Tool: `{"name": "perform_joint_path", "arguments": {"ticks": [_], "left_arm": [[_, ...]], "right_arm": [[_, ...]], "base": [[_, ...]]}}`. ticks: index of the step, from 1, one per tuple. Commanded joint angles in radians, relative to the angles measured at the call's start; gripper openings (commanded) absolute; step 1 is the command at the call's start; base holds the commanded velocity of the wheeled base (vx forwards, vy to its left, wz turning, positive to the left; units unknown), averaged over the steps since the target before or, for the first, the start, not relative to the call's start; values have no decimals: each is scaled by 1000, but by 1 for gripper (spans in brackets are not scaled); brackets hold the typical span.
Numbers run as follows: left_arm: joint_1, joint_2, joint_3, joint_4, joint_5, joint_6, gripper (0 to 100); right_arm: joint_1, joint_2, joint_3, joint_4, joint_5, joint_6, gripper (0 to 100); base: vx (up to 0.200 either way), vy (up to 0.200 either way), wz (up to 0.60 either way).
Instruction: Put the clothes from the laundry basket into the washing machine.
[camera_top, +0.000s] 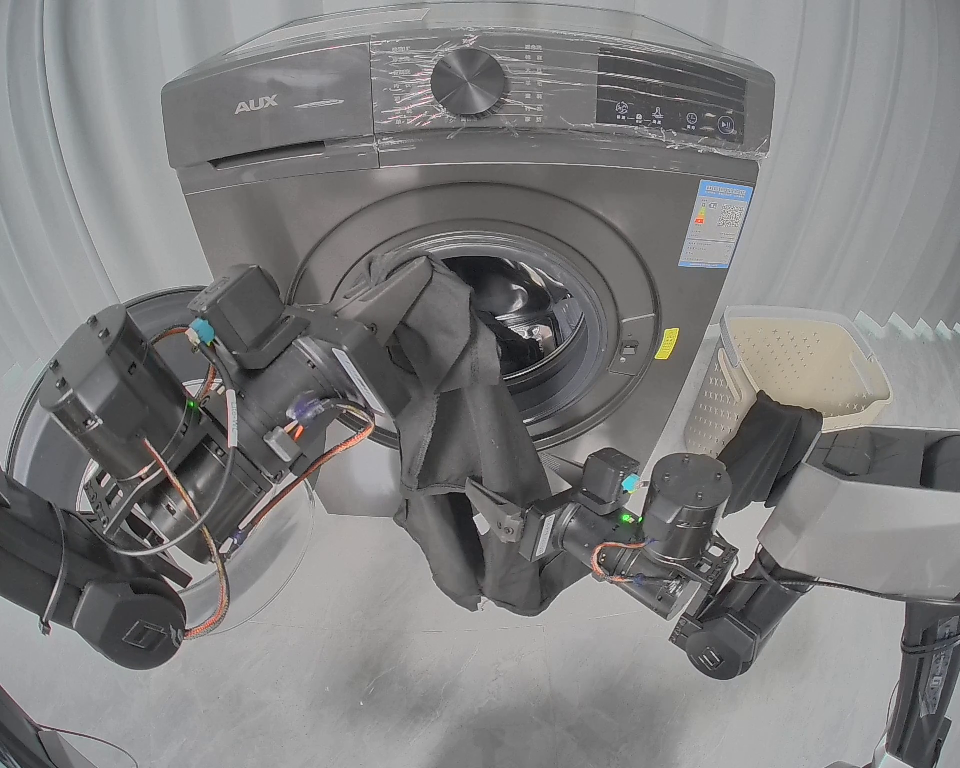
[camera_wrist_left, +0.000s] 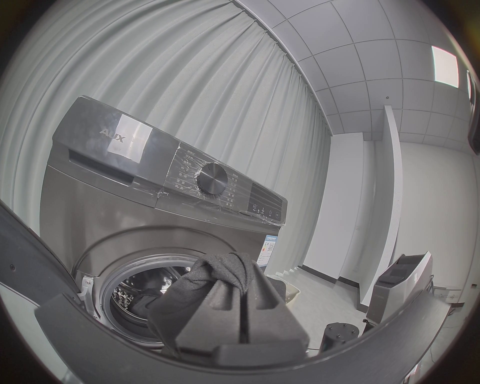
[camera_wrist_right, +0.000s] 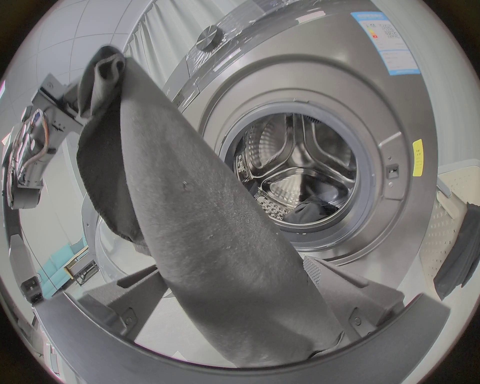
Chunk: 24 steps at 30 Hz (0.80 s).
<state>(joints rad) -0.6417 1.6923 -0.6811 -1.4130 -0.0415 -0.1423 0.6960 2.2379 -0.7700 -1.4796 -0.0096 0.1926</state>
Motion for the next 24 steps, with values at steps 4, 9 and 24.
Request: {"name": "perform_joint_path", "arguments": {"ticks": [4, 9, 24], "left_arm": [[-15, 7, 0, -1, 0, 0, 0], [-16, 10, 0, 0, 0, 0, 0], [-18, 6, 0, -3, -3, 0, 0]], "right_arm": [[59, 52, -83, 59, 0, 1, 100], [102, 88, -112, 64, -7, 1, 100], [50, 101, -199, 94, -18, -2, 100]], "base": [[0, 0, 0], [0, 0, 0], [0, 0, 0]]}}
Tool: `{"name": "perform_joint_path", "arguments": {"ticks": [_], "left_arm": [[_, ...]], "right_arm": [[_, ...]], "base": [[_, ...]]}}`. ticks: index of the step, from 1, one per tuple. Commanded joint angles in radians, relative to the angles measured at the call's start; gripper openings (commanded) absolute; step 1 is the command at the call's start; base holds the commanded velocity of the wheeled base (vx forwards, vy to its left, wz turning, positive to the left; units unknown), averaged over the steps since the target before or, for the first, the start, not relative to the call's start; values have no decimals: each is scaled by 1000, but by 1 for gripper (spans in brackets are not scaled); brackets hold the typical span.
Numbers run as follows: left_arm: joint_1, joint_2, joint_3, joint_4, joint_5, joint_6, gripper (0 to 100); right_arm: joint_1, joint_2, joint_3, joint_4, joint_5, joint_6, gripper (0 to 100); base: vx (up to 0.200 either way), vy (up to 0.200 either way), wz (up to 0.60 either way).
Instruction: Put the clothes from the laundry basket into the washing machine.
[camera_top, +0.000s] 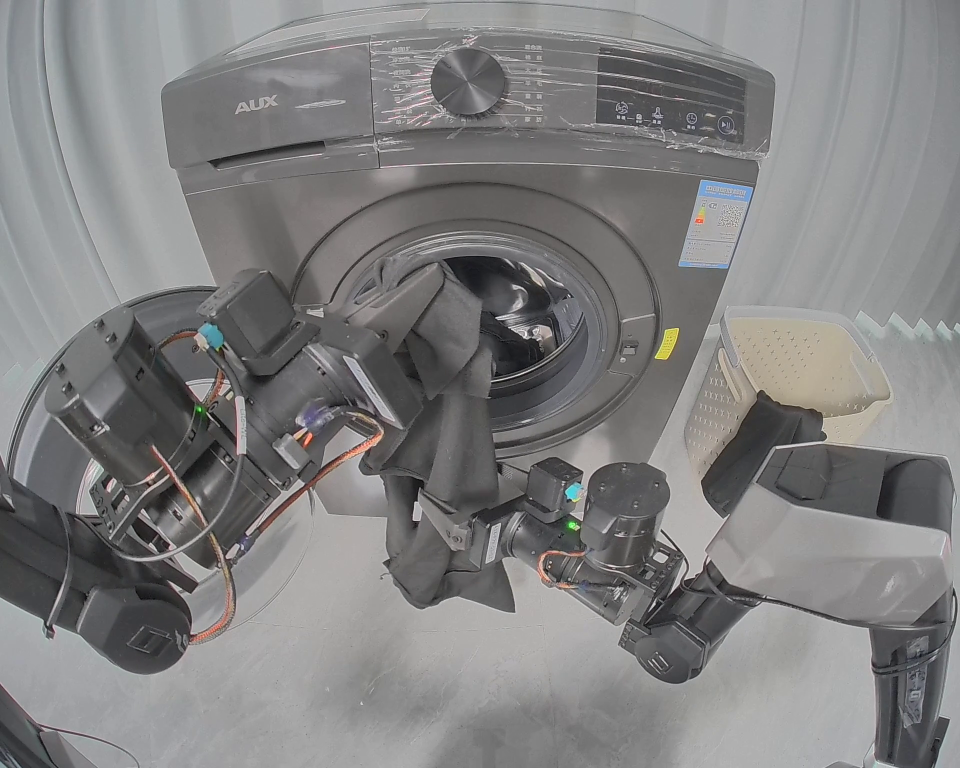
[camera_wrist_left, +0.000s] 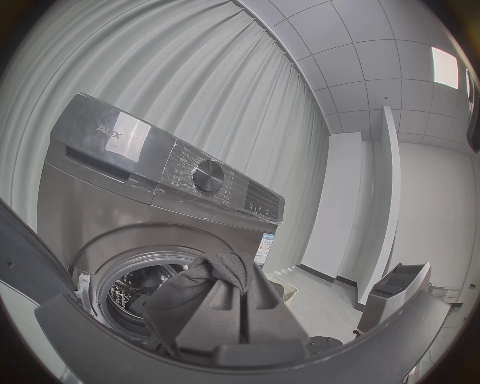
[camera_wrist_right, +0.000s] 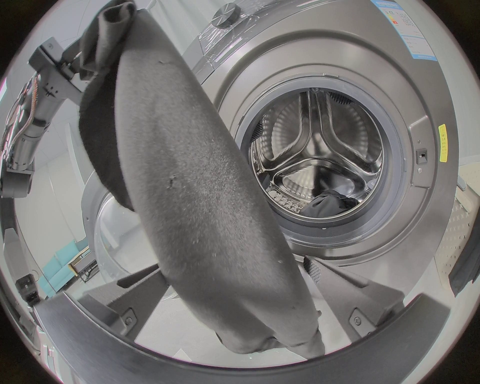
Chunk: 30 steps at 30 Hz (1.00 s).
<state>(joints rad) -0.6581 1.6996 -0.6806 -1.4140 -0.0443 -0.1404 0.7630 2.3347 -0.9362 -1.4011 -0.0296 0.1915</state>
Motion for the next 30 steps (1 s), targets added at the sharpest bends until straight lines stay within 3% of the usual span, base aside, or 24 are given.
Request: {"name": "perform_joint_path", "arguments": {"ticks": [1, 12, 13, 24, 27, 30], "left_arm": [[-3, -1, 0, -2, 0, -1, 0], [-3, -12, -28, 0, 0, -2, 0], [-3, -12, -28, 0, 1, -2, 0], [8, -9, -11, -3, 4, -2, 0], [15, -11, 29, -6, 9, -2, 0], [52, -8, 93, -8, 7, -1, 0]], "right_arm": [[-21, 6, -47, 30, 3, -3, 100], [-21, 109, -131, 45, -1, 0, 100], [-19, 121, -142, 43, -3, 0, 0], [-25, 106, -147, 1, -20, 0, 0], [-40, 89, -142, -22, -64, 2, 0], [-68, 63, -131, -29, -75, 3, 0]], "base": [[0, 0, 0], [0, 0, 0], [0, 0, 0], [0, 0, 0], [0, 0, 0], [0, 0, 0]]}}
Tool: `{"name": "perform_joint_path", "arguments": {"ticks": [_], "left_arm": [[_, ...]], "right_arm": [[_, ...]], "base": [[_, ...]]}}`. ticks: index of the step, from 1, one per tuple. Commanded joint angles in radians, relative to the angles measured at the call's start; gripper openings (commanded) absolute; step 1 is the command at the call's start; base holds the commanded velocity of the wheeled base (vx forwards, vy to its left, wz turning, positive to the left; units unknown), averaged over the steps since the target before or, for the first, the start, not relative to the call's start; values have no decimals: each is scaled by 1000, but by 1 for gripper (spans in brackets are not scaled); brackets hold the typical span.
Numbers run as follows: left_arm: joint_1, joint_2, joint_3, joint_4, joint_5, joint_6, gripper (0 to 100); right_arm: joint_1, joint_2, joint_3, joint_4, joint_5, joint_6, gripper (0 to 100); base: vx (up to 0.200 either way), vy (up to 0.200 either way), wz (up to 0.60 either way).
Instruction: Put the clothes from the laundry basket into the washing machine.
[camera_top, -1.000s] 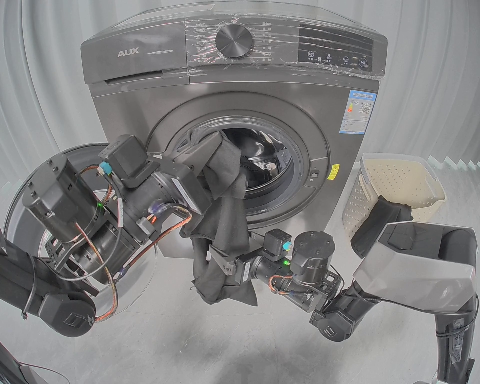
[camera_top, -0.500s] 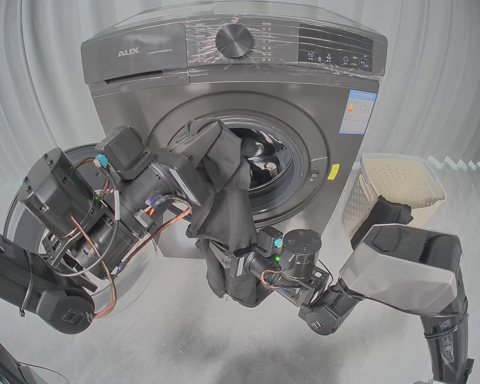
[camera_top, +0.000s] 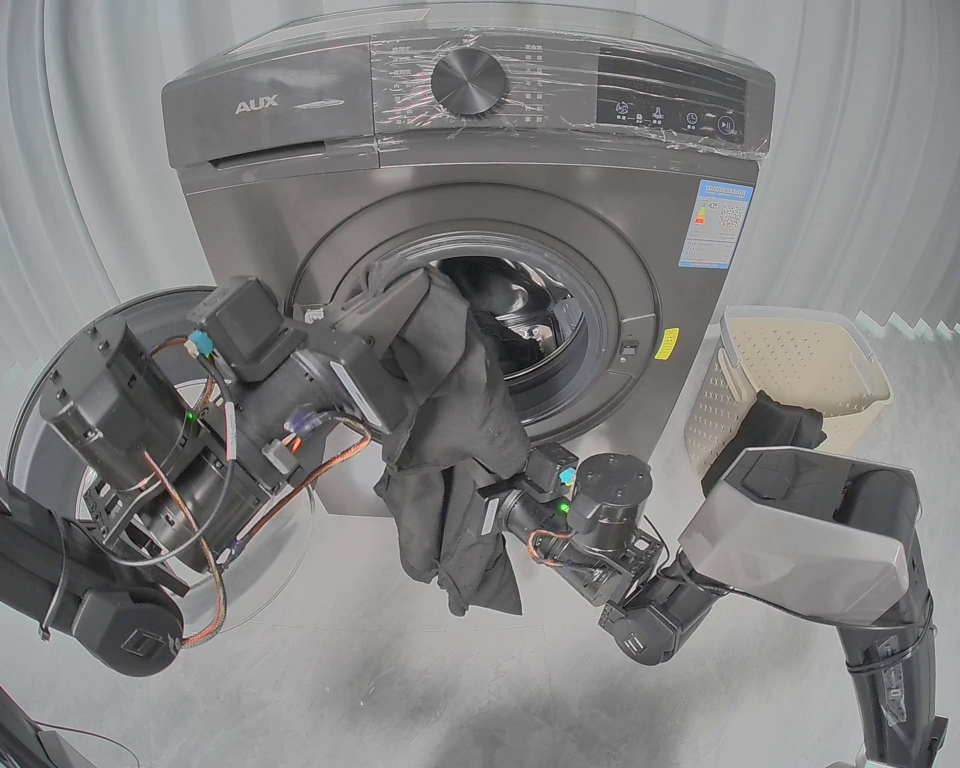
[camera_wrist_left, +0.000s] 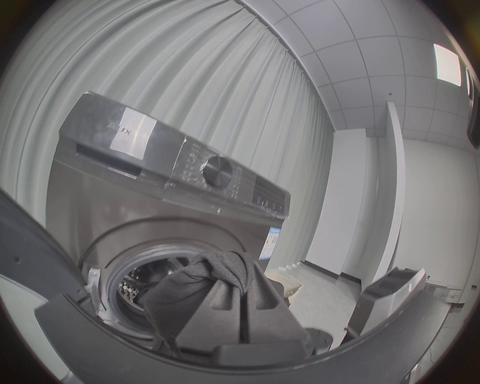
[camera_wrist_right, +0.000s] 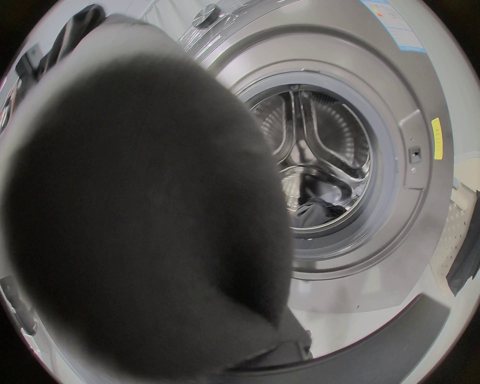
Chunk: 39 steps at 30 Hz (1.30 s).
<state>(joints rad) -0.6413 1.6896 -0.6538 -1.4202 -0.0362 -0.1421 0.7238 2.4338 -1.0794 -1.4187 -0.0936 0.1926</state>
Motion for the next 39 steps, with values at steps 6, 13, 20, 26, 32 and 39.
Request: {"name": "perform_joint_path", "arguments": {"ticks": [6, 13, 20, 26, 32, 39], "left_arm": [[89, 18, 234, -13, -28, 16, 0], [101, 128, 422, -92, -80, 65, 0], [89, 252, 488, -132, -108, 101, 0], [91, 289, 470, -132, -111, 99, 0], [92, 295, 482, -132, -111, 98, 0], [92, 286, 546, -132, -105, 92, 100]], "right_arm": [[-58, -105, 22, 0, -14, 5, 0], [-53, -160, 21, 12, -15, 5, 0], [-52, -182, 30, 24, -21, 5, 0], [-52, -182, 38, 24, -24, 2, 0], [-55, -182, 36, 23, -24, 2, 0], [-92, -229, 36, 30, -23, 1, 0]], "base": [[0, 0, 0], [0, 0, 0], [0, 0, 0], [0, 0, 0], [0, 0, 0], [0, 0, 0]]}}
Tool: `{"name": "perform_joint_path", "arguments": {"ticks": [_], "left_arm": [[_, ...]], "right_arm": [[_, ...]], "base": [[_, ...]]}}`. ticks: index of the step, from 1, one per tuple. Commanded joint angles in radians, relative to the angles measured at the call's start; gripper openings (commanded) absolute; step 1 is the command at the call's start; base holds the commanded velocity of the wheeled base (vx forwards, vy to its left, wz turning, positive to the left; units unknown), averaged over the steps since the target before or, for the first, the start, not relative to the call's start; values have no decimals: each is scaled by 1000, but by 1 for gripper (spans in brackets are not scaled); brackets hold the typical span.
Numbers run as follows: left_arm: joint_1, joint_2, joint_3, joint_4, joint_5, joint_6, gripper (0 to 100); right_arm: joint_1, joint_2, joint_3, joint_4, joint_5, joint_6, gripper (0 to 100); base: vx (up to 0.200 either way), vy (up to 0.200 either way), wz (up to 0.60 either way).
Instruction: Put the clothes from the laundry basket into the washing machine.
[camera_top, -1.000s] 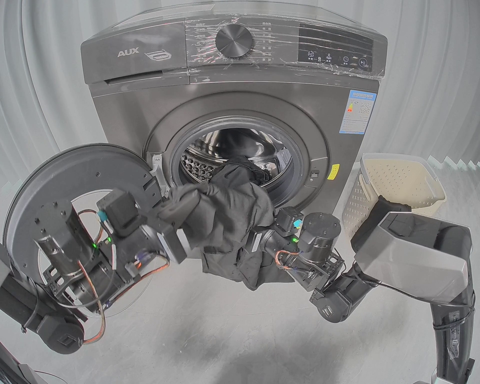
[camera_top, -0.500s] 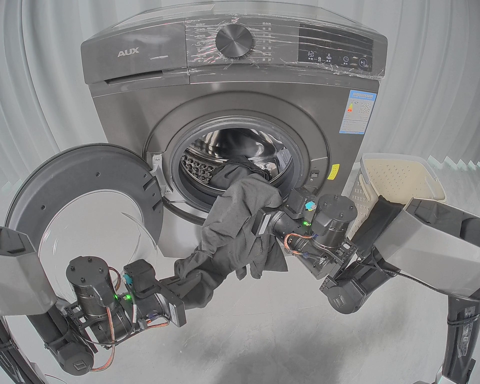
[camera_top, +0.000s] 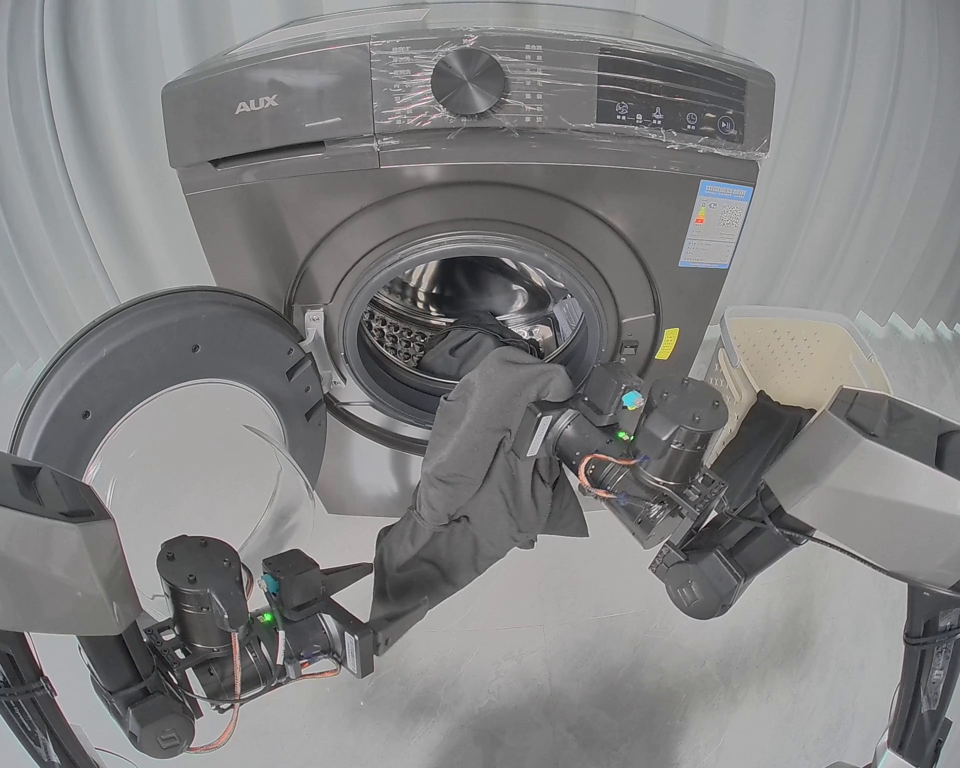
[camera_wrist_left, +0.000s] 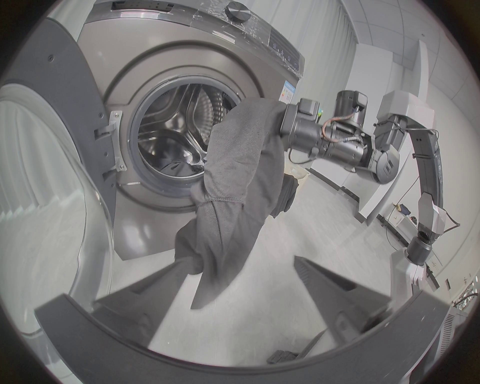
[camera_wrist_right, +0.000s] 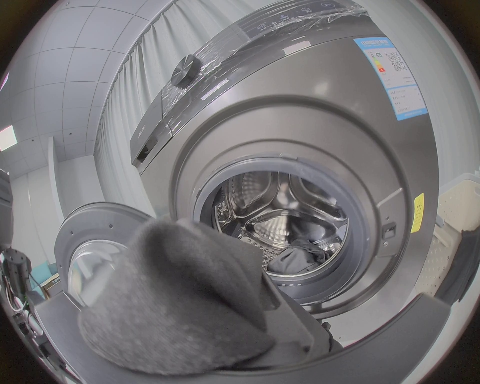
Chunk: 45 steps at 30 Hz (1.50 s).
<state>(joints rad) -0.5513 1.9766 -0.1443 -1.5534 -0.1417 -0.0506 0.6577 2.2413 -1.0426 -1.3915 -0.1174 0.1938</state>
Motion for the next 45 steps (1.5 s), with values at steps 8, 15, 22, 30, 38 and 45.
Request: {"name": "perform_joint_path", "arguments": {"ticks": [8, 15, 22, 30, 38, 45], "left_arm": [[8, -4, 32, 1, 1, 5, 100], [10, 11, -115, 3, 11, -5, 100], [10, 77, -259, 3, 42, -8, 100], [-4, 151, -324, 1, 40, -5, 100], [11, 202, -360, 1, 2, -5, 100], [8, 257, -449, 1, 1, -5, 100]], "right_arm": [[-20, -68, 4, 19, 1, -1, 0], [10, -92, 64, 9, 1, -2, 0], [34, -123, 104, 6, 2, -4, 0], [73, -137, 105, 6, 2, -2, 0], [105, -143, 134, -9, 2, -1, 0], [149, -175, 162, -9, 2, 6, 0]], "base": [[0, 0, 0], [0, 0, 0], [0, 0, 0], [0, 0, 0], [0, 0, 0], [0, 0, 0]]}}
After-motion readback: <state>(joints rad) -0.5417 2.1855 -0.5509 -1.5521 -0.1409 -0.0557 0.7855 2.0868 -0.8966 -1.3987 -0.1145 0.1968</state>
